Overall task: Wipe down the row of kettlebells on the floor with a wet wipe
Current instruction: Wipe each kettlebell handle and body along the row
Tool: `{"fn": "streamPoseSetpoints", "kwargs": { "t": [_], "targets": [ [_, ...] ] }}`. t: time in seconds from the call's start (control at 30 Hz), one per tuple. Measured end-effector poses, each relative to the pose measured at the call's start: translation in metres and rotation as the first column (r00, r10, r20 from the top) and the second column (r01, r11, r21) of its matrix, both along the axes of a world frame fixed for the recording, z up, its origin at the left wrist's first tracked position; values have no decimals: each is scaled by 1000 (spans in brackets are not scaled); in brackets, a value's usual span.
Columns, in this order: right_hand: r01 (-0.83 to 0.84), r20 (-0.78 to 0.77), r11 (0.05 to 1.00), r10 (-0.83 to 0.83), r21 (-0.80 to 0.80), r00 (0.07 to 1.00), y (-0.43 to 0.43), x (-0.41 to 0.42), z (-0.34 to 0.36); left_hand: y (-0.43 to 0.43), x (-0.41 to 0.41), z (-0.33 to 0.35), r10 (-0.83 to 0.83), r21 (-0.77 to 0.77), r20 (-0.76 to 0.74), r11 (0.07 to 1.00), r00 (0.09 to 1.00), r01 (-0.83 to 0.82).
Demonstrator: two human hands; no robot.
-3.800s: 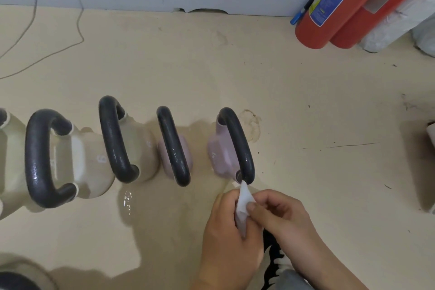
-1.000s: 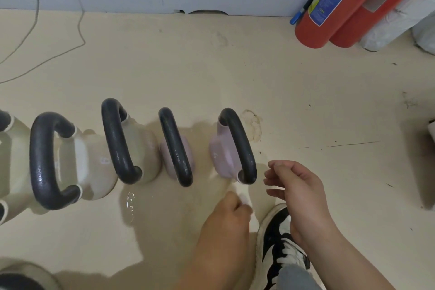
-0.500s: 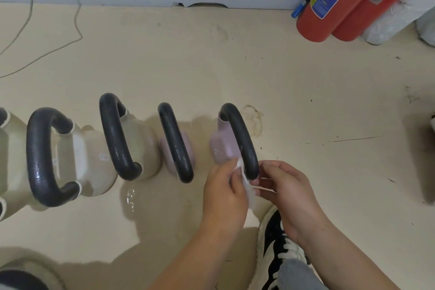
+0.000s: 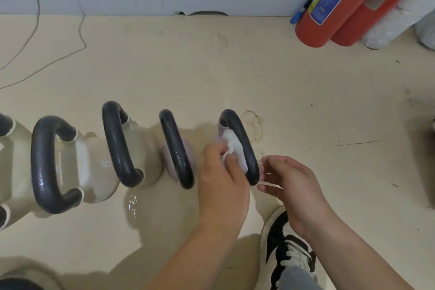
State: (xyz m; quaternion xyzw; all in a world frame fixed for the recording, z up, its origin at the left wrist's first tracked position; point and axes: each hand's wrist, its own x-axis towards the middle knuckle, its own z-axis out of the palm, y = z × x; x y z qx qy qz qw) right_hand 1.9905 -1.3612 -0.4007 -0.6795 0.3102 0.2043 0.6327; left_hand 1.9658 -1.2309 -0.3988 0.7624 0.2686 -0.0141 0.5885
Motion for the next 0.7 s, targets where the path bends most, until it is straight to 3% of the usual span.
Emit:
{"fn": "streamPoseSetpoints", "kwargs": {
  "t": [0.1, 0.3, 0.47, 0.53, 0.7],
  "targets": [
    [-38, 27, 999, 38, -4, 999, 4, 10, 5, 9, 25, 11, 41, 48, 55, 998, 998, -43],
    [-113, 48, 993, 114, -32, 992, 14, 13, 8, 15, 37, 4, -150, 244, 114, 963, 982, 119],
    [-54, 71, 998, 56, -40, 996, 14, 2, 5, 1, -1, -8, -310, 448, 181, 871, 933, 203],
    [-21, 70, 999, 24, -42, 997, 14, 0, 3, -5, -18, -12, -340, 446, 202, 867, 918, 223],
    [20, 51, 996, -16, -92, 999, 12, -4, 4, -20, -71, -44, -520, 412, 15, 782, 854, 468]
  ]
}}
